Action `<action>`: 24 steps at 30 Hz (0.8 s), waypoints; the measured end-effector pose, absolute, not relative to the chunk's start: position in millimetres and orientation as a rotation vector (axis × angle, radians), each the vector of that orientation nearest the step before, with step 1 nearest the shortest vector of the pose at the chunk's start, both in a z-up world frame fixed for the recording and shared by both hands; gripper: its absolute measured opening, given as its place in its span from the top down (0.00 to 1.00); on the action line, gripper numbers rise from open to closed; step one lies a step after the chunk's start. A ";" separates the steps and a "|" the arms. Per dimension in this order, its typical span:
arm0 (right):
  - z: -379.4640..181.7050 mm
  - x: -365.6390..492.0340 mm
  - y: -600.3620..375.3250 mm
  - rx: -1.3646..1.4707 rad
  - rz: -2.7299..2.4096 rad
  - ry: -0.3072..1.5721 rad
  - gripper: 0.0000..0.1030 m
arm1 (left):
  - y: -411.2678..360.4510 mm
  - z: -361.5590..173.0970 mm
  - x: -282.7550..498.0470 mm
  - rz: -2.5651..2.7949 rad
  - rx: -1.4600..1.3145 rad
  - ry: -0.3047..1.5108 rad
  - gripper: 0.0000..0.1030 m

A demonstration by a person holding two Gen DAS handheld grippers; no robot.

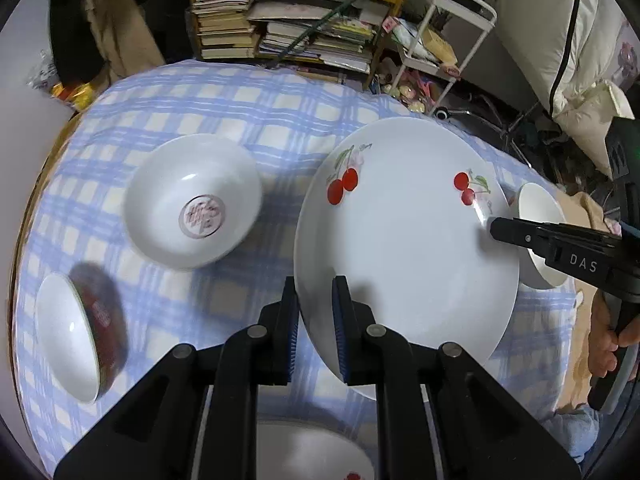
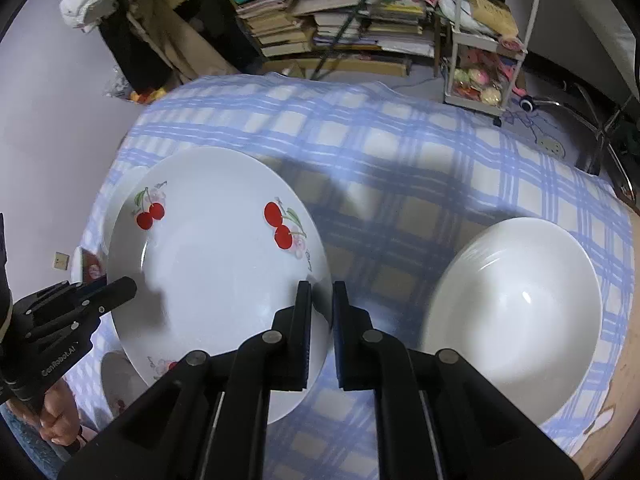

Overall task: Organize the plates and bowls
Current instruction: 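Lift the cherry plate with both grippers and carry it across the cloth, then carry the held cherry plate with both grippers toward the other plates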

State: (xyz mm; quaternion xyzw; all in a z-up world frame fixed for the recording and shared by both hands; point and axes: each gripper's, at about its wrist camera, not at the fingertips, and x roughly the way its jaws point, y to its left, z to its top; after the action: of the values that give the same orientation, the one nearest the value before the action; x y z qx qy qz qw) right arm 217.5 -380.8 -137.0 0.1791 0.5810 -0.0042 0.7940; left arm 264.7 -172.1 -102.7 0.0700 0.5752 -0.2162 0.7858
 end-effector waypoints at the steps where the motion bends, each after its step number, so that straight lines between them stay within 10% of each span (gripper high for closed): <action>1: -130.3 214.1 -374.6 0.390 -0.005 1.234 0.89 | -167.8 -99.5 262.3 -0.455 0.145 1.241 0.85; 24: -118.8 139.5 -235.8 0.376 0.124 1.211 0.89 | -19.1 -74.9 156.9 -0.245 0.061 1.233 0.85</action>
State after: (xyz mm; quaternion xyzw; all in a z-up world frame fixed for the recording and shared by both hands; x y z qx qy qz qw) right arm 139.5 -235.8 -118.8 0.1754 0.5652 0.0581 0.8040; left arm 156.9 -19.1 -74.9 0.0284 0.5767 -0.1144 0.8084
